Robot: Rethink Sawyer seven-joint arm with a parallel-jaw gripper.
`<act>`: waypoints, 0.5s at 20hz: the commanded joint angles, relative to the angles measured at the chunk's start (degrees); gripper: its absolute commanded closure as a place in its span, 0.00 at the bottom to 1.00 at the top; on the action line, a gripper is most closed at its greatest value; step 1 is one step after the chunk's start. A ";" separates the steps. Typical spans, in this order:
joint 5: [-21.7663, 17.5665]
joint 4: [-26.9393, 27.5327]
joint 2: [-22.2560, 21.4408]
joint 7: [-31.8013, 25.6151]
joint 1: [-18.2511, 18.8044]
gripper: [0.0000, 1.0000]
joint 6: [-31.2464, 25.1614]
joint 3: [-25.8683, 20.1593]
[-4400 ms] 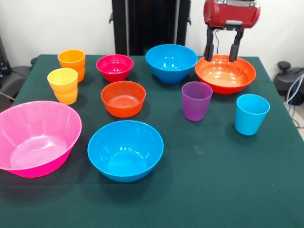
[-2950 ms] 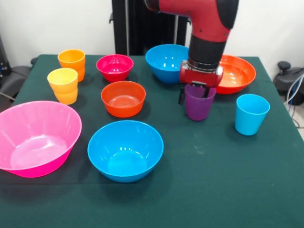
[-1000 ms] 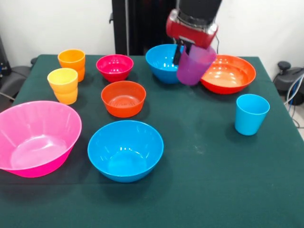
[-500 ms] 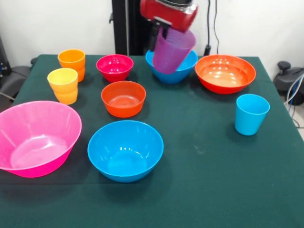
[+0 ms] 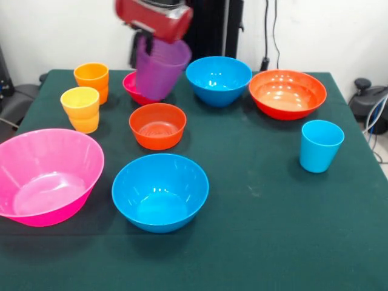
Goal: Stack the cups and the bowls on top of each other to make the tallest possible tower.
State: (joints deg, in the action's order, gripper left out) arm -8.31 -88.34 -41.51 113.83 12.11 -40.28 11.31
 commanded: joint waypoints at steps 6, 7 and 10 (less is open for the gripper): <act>-8.09 -2.19 7.06 -8.16 8.79 1.00 6.72 -10.08; -8.46 -2.51 7.42 -7.09 8.70 1.00 6.50 -9.53; -8.91 -4.63 7.84 -5.47 9.91 1.00 8.78 -9.70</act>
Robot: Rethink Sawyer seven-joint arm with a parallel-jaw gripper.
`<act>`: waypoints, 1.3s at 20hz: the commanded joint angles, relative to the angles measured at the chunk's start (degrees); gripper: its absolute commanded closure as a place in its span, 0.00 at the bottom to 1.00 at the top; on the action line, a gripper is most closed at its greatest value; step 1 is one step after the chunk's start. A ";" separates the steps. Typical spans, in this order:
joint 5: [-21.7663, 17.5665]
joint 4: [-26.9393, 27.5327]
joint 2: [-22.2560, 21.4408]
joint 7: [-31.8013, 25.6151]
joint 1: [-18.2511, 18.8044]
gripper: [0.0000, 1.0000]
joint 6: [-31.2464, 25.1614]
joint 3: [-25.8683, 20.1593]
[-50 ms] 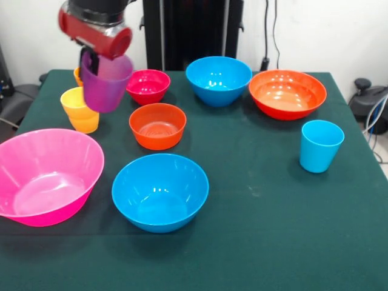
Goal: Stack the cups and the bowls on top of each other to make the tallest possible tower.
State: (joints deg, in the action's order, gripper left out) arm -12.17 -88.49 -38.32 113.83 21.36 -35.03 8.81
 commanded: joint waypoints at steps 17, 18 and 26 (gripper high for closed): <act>-1.30 -16.61 1.43 7.91 -2.62 1.00 13.74 -4.25; -1.12 -16.72 1.50 7.89 -2.78 1.00 13.75 -4.17; -1.20 -15.61 3.13 6.22 -3.29 1.00 14.20 -4.21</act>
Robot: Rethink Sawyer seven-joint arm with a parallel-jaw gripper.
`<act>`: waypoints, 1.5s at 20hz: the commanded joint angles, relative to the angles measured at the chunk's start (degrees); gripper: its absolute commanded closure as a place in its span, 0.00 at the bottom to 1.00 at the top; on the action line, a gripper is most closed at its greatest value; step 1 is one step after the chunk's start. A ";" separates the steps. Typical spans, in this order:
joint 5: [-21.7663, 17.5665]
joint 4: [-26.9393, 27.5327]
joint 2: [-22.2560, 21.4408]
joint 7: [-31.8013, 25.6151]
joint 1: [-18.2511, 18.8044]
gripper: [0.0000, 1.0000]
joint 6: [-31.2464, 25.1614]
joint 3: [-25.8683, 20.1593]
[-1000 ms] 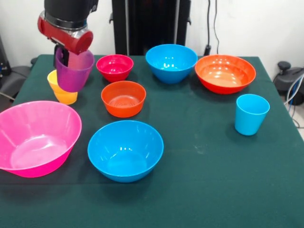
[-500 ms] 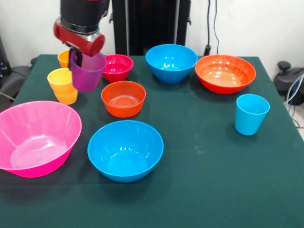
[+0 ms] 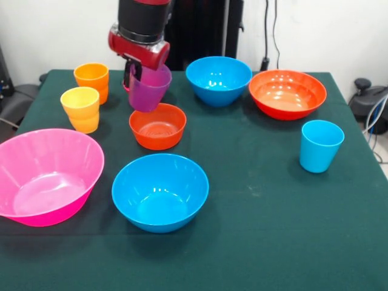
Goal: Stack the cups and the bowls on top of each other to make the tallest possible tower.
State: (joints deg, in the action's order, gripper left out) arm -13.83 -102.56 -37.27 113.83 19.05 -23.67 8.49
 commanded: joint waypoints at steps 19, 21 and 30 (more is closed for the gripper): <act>-0.66 3.90 9.56 4.15 0.16 1.00 8.22 -4.27; -0.63 3.93 9.65 4.12 0.09 1.00 8.34 -4.24; -0.45 3.85 9.54 3.90 0.18 1.00 8.24 -4.47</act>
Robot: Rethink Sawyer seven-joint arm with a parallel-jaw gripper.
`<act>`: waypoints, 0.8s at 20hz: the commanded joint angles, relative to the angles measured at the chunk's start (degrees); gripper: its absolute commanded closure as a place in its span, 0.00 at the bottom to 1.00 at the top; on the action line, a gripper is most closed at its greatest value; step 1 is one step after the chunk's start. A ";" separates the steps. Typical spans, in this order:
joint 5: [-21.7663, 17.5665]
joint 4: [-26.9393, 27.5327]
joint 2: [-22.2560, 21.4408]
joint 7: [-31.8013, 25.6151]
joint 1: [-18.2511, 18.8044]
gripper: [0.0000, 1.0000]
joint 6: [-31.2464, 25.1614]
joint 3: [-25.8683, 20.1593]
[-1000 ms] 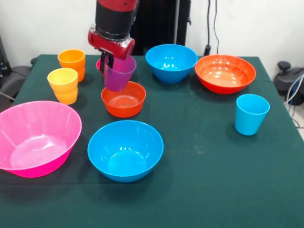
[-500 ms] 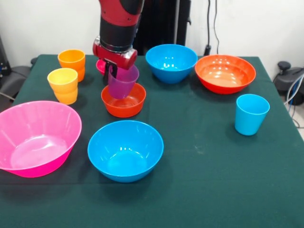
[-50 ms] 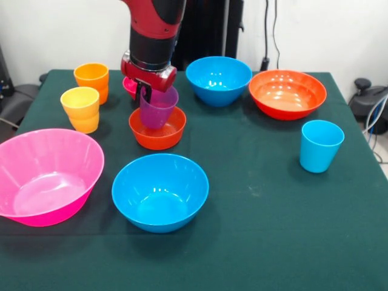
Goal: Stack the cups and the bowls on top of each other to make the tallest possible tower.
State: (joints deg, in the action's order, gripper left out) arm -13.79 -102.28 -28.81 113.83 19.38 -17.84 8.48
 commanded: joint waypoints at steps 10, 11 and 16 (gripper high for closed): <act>-0.61 3.56 1.48 3.83 0.00 1.00 2.89 -4.74; -0.63 3.57 1.75 3.95 -0.06 1.00 3.18 -4.76; -0.45 4.66 4.33 4.84 -0.46 1.00 5.09 -4.76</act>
State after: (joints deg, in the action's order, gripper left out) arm -13.78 -102.12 -28.47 113.83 19.38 -17.24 8.48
